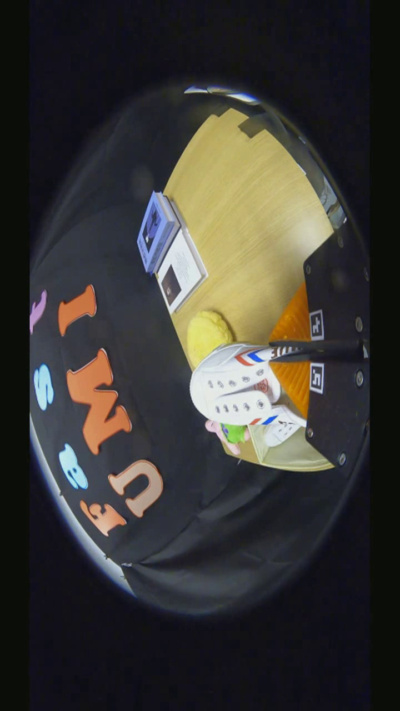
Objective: Open the storage box then place both shoes into the box .Put the left shoe in first, then the right shoe, with the right side of both shoes facing outward in a uniform manner.
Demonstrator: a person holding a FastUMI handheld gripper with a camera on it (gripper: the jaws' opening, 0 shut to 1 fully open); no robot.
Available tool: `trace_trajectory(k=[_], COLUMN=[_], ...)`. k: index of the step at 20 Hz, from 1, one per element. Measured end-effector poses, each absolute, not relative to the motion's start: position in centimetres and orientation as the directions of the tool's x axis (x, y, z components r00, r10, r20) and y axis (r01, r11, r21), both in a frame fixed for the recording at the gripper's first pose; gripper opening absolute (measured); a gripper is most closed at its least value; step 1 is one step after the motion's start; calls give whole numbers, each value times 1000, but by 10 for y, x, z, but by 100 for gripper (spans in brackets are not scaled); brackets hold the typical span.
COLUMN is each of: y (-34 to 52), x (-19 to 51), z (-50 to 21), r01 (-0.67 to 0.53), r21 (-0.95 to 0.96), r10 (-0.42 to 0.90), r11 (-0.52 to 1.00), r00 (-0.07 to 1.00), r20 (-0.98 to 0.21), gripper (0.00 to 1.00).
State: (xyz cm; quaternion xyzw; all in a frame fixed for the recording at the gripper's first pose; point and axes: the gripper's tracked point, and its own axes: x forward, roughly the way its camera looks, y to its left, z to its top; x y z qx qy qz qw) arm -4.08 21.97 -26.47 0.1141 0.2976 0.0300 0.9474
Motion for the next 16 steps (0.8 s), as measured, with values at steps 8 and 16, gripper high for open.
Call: trace_trajectory(k=[8, 16], y=[273, 292], x=[-43, -47], z=[-286, -331], r01=[-102, -160], r21=[145, 29], r10=[167, 142], r11=[984, 987], r00=[804, 763], r20=[-571, -631], gripper=[0, 1])
